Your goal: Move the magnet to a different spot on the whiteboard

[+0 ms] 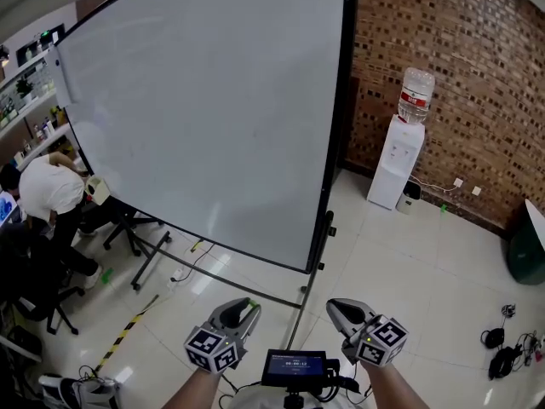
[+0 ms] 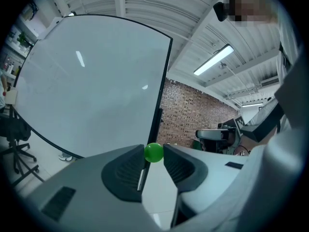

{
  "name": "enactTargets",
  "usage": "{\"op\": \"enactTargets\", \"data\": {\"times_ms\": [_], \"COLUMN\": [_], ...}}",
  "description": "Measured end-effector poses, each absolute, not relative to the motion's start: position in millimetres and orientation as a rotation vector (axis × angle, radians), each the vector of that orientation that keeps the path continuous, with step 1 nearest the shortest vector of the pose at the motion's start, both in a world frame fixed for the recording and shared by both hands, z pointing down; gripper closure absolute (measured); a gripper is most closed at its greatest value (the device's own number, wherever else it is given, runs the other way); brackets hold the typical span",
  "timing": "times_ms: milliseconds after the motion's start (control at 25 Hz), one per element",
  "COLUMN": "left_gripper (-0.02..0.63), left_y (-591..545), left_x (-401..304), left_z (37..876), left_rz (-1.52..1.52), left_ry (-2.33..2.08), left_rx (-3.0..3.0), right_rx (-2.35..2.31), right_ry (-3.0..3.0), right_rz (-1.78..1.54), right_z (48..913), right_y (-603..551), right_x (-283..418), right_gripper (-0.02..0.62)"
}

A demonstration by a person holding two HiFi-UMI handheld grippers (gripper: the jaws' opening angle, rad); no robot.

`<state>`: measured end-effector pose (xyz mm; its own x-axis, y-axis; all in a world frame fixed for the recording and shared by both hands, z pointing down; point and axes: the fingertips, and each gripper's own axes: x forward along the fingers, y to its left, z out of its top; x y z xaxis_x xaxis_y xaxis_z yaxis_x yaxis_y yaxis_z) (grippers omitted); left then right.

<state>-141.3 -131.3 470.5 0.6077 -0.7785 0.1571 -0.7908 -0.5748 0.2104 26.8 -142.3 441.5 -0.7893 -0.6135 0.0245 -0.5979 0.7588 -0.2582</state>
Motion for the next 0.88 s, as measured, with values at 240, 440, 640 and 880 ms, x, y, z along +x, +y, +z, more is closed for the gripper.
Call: {"op": "enactTargets", "data": {"times_ms": [240, 440, 640, 880], "left_gripper": [0.469, 0.469, 0.469, 0.469], "left_y": [-147, -166, -183, -204], "left_x": [-130, -124, -116, -109], "left_z": [455, 434, 426, 417], "left_rz": [0.099, 0.142, 0.234, 0.308], "left_ry": [-1.32, -1.372, -1.417, -1.444], "left_rx": [2.65, 2.721, 2.777, 2.83], "right_rx": [-0.998, -0.998, -1.002, -1.003], "right_ry": [2.887, 2.872, 2.858, 2.847], "right_rz": [-0.379, -0.386, -0.38, -0.356], "right_z": [438, 440, 437, 428], "right_y": [-139, -141, -147, -157], "right_x": [34, 36, 37, 32], "right_gripper": [0.584, 0.584, 0.584, 0.584]}}
